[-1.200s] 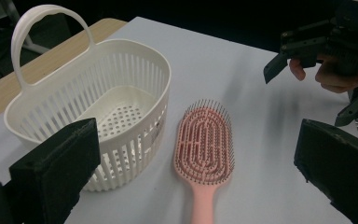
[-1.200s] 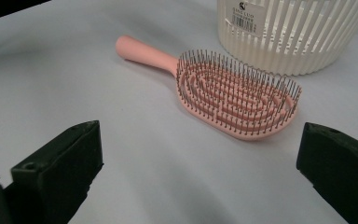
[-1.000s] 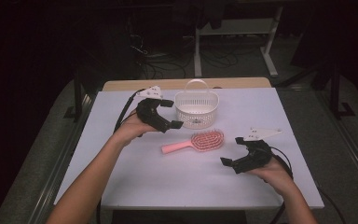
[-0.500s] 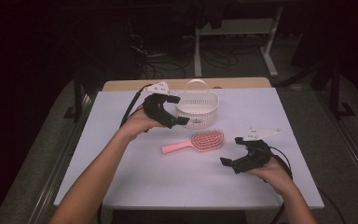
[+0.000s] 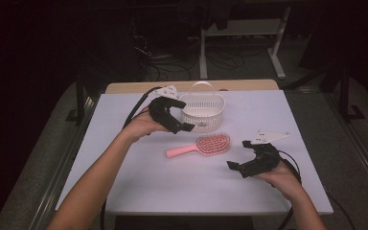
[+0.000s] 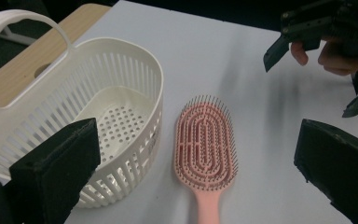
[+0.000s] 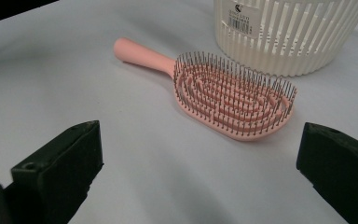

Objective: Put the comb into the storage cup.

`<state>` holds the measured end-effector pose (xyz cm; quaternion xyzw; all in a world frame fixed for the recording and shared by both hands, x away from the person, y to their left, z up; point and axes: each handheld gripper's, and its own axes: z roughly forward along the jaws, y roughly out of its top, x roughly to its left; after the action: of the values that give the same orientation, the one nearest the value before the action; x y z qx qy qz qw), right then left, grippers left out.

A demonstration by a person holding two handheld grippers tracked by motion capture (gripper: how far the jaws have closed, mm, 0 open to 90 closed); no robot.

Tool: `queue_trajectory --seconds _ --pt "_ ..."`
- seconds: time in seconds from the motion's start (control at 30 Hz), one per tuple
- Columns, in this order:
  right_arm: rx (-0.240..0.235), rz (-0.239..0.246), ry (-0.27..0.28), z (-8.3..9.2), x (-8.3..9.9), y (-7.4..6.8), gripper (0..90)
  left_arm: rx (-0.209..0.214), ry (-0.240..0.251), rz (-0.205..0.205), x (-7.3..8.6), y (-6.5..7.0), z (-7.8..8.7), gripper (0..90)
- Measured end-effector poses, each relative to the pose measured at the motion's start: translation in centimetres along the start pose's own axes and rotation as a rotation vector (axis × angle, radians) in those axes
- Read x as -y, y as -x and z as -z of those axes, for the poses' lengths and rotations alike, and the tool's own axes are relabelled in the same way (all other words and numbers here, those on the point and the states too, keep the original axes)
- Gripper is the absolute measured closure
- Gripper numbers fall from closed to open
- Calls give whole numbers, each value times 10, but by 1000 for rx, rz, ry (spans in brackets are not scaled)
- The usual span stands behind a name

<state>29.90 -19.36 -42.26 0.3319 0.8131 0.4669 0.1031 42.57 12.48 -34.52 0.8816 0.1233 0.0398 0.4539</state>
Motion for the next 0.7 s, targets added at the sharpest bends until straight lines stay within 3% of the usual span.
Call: queue_trajectory --seconds 0.23,0.7 --pt "2 0 1 1 0 0 0 9 -98 -11 1 0 -7 3" --pt "3 2 -1 1 0 0 0 6 -205 -22 1 3 -16 4"
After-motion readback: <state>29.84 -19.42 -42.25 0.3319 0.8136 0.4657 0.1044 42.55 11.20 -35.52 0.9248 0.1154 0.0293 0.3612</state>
